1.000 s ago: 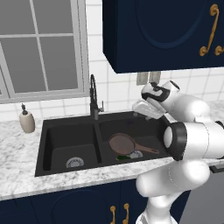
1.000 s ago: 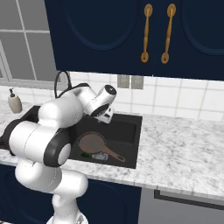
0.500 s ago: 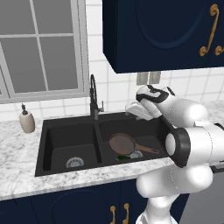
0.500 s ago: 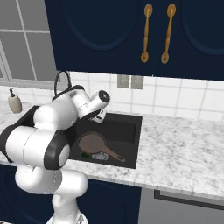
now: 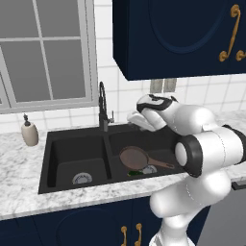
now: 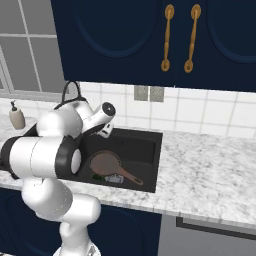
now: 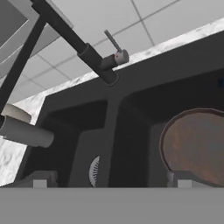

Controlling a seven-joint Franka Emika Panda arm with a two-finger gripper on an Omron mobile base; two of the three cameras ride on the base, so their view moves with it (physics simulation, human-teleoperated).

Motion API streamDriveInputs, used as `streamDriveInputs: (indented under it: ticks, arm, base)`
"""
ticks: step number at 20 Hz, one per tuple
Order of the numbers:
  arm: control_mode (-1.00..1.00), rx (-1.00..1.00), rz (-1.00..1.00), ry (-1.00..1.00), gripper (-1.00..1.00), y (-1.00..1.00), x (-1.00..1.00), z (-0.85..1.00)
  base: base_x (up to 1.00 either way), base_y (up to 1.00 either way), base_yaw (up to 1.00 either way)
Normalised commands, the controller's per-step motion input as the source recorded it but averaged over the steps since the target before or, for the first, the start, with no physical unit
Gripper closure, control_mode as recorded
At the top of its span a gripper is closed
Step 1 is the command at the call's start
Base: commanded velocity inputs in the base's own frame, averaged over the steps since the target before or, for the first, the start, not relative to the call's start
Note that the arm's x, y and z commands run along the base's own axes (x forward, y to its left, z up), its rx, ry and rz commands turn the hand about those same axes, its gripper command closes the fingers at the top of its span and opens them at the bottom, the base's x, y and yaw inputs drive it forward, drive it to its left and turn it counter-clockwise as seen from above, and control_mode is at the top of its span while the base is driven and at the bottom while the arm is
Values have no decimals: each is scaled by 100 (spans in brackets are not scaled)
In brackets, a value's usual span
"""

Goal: Pick the pan and sponge and place them into the sink. Then turn on the water.

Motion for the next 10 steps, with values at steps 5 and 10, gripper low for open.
streamDriveInputs:
  ticks: [5,10]
  arm:
    - [-100,0,-3,0,-100,24,26,0]
    - [-100,1,-3,0,-100,10,32,-1]
  base:
    - [0,0,0]
    - [0,0,0]
